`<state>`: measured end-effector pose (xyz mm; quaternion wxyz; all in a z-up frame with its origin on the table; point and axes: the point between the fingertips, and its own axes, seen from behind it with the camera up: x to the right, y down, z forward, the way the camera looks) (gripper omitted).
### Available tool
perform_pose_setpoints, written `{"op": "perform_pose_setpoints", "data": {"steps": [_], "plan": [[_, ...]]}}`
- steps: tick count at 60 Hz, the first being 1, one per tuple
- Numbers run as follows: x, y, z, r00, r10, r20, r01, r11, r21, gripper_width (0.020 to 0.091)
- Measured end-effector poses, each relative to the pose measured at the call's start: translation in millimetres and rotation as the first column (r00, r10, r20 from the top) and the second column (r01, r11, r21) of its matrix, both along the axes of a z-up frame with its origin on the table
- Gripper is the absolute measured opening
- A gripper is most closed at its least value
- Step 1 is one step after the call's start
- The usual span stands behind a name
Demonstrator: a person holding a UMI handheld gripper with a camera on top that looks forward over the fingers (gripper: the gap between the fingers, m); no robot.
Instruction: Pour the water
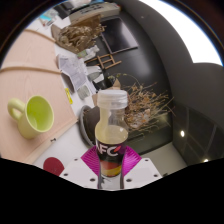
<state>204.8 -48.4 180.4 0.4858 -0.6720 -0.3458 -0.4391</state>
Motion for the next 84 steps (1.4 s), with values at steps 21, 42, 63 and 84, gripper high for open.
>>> {"op": "perform_pose_setpoints", "data": {"steps": [21,42,63,84], "plan": [[-1.6,-17.9,-73.2,0.564,-0.103,-0.819,0.014,0.993,-0.115,0.0243],[0.1,-24.5,-141.8,0.423,-0.117,-0.899,0.008,0.992,-0.125,0.0271],[1.9,-45.8,-136.2,0.33,-0.175,-0.927,0.034,0.984,-0.174,0.0875],[-30.8,-186.8,-49.3,0.354,-0.372,-0.858,0.214,0.926,-0.313,0.0853]]}}
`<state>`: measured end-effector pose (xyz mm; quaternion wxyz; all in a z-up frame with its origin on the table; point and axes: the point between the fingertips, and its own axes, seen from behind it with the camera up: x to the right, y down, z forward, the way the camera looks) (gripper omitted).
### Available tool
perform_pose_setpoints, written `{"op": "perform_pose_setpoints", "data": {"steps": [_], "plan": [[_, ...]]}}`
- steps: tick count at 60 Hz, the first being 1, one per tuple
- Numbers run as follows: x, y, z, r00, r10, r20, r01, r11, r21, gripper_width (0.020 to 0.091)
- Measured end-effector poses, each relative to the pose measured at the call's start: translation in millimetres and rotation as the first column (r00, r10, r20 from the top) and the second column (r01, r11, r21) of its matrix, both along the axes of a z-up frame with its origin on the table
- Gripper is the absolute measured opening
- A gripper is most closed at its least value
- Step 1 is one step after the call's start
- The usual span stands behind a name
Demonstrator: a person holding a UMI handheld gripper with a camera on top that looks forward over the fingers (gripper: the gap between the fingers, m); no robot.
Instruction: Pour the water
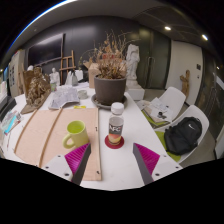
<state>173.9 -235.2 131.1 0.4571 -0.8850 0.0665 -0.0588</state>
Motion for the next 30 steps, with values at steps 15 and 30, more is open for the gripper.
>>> {"op": "perform_pose_setpoints", "data": {"steps": [15,30], "plan": [[-72.6,-85.6,44.0,0.999,-0.009,0.043,0.009,1.0,-0.015,0.0857],[-97.4,-108.5,54.9,0.998,-0.01,0.066,0.01,1.0,0.002,0.0854]]}}
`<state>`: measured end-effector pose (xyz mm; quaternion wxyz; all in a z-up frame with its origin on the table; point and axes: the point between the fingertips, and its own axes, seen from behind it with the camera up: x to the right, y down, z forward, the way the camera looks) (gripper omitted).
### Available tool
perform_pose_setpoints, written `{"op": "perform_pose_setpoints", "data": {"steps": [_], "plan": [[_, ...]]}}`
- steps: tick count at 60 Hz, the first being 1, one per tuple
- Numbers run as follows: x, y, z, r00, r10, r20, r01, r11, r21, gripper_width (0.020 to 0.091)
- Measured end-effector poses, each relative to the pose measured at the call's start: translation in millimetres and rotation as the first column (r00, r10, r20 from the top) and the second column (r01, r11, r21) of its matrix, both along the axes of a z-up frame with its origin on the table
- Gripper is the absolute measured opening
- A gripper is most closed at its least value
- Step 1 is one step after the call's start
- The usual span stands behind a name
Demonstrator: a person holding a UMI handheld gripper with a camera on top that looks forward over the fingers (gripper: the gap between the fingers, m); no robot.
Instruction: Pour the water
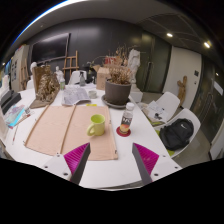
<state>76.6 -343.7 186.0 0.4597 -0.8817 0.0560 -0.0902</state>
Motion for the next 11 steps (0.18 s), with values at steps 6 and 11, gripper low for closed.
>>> {"op": "perform_pose_setpoints", "data": {"steps": [6,11], "plan": [[-4.7,-1.6,-0.2,1.0,0.023,0.019,-0.023,1.0,-0.005,0.0856],[-4.3,1.9,7.7,1.0,0.023,0.018,-0.023,0.999,0.023,0.0854]]}}
